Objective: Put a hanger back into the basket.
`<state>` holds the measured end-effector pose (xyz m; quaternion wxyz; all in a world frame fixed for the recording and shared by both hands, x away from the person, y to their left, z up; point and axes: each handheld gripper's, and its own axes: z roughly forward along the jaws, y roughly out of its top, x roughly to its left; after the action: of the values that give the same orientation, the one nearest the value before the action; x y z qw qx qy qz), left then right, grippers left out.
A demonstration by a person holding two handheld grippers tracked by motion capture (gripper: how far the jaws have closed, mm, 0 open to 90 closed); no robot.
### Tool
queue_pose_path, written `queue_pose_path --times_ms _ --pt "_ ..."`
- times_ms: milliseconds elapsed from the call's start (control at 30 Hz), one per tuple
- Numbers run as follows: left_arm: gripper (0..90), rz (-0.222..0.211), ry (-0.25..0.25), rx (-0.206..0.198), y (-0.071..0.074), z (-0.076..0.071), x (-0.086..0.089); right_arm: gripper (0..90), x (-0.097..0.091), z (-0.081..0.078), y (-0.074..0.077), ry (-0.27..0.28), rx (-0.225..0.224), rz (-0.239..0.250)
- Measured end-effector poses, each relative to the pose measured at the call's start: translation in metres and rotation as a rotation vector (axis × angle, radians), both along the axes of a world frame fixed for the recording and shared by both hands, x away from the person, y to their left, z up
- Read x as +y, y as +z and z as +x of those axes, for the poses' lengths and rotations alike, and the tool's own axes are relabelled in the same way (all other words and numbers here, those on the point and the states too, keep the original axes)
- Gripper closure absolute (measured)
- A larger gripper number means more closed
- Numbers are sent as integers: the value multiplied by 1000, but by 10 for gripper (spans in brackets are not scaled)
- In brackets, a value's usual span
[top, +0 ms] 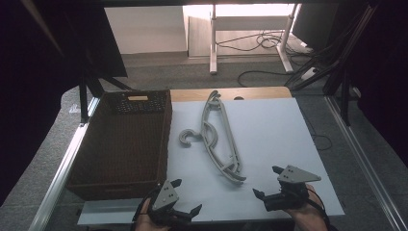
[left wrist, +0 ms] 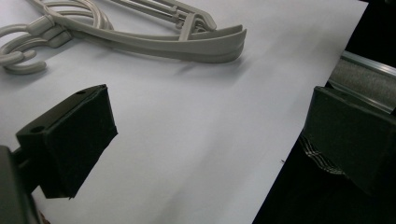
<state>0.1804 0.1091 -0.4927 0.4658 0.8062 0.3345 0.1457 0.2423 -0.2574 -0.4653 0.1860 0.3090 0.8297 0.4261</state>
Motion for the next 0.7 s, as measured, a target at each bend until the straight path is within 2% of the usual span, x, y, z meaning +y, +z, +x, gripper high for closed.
queue_pose_path --times_ms 300,433,533,633,700 --pt "24 19 -6 -5 -1 -1 -2 10 2 1 0 -25 16 -1" --pt "25 12 7 -10 1 0 2 9 6 6 -1 -39 52 6" --pt "29 13 8 -11 1 -1 2 5 7 9 0 -43 57 13" --pt "28 31 2 -9 0 -1 3 4 8 15 4 -53 74 50" --pt "26 30 -2 -4 0 -1 3 4 8 16 6 -53 77 57"
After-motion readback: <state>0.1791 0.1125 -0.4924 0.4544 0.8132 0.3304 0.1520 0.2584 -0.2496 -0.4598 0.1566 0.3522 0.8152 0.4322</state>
